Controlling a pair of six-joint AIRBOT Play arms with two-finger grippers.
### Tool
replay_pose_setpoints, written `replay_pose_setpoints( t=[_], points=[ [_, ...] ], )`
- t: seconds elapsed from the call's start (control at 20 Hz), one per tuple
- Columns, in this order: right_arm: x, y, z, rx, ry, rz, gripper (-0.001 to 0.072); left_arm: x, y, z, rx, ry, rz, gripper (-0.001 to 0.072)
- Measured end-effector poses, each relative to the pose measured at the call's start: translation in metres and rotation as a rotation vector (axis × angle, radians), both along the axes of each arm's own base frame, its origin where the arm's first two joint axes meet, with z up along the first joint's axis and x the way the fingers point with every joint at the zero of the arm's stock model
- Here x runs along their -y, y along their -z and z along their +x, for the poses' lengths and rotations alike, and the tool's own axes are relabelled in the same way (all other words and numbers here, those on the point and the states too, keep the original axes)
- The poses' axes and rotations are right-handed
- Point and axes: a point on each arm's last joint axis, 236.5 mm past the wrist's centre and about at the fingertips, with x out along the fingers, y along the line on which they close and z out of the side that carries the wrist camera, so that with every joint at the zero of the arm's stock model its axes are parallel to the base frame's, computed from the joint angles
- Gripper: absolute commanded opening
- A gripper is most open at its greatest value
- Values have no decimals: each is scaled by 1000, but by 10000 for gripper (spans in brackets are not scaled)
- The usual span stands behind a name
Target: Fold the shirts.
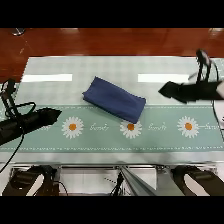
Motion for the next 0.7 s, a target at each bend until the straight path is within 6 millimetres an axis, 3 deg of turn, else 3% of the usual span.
replay_pose_setpoints(
  t=[0.15, 0.3, 0.7],
  points=[
    [-4, 57, -28, -63, 152, 139, 617, -1, -2, 3, 15, -6, -1, 22],
    [-13, 94, -32, -131, 221, 231, 618, -1, -4, 5, 26, -11, -3, 22],
    [-64, 137, -9, -329, 112, 425, 617, -2, -6, 8, 40, -17, -5, 22]
  ],
)
